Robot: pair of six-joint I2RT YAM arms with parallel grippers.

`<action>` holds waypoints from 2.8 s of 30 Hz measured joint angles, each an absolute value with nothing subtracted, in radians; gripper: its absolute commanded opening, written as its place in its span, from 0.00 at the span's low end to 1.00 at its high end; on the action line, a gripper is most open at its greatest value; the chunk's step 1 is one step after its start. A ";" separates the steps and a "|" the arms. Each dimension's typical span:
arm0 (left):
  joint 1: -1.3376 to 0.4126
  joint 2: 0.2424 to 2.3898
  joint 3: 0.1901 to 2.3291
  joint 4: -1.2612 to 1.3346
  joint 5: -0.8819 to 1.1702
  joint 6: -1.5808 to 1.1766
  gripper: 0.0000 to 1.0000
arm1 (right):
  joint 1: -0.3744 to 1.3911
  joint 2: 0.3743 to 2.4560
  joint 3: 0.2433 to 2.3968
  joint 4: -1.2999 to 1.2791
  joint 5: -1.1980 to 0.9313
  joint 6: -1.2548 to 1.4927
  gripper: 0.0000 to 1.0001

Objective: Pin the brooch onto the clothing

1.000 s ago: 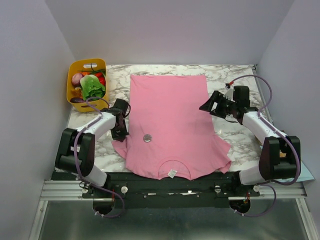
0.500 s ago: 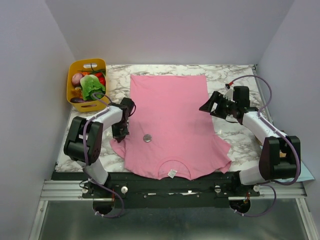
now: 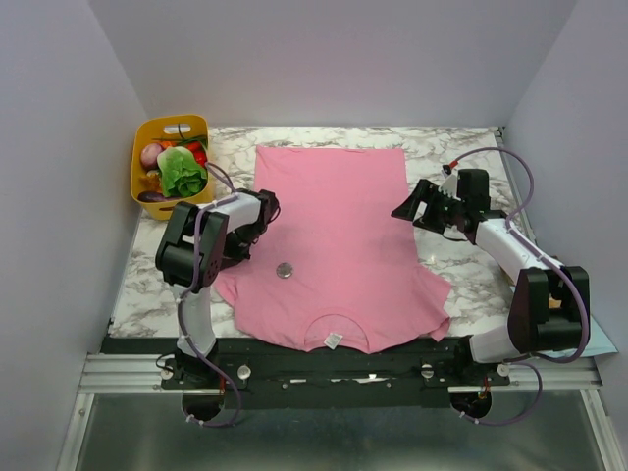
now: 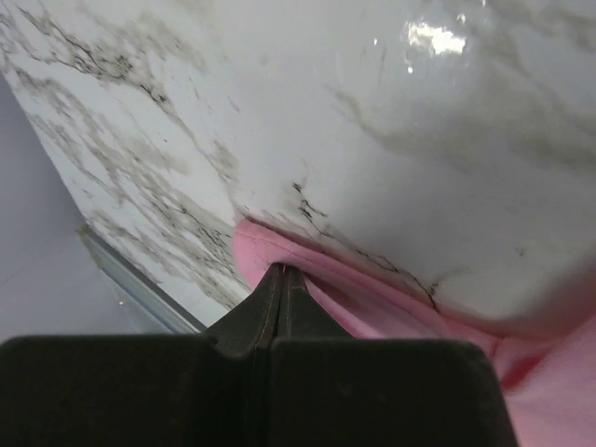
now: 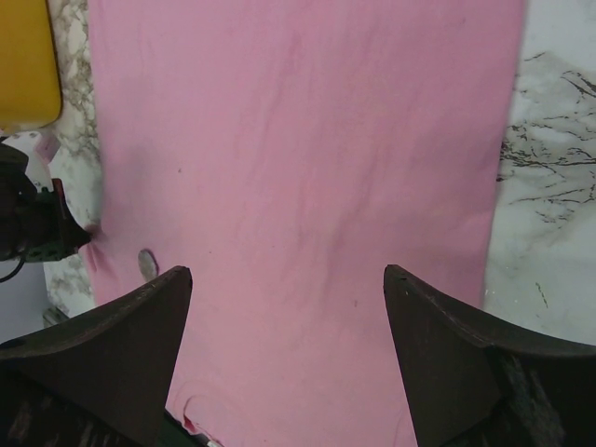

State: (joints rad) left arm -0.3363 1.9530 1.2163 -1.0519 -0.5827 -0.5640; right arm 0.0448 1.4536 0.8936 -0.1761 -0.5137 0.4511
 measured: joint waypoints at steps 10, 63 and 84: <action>-0.373 1.963 1.289 -1.105 -0.661 -0.561 0.00 | 0.050 1.455 0.895 -0.184 -0.501 0.442 0.92; -0.364 1.710 0.971 -0.957 -0.370 -0.648 0.00 | 0.423 1.544 0.797 -0.239 -0.264 0.550 1.00; -0.376 1.856 1.200 -1.187 -0.661 -0.589 0.00 | 0.422 1.557 0.826 -0.276 -0.251 0.540 1.00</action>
State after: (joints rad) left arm -0.3756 1.8565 1.1999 -1.1873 -0.6613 -0.5888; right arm 0.4225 1.5570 0.8257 -0.2764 -0.2512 0.5396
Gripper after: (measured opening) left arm 0.007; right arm 0.998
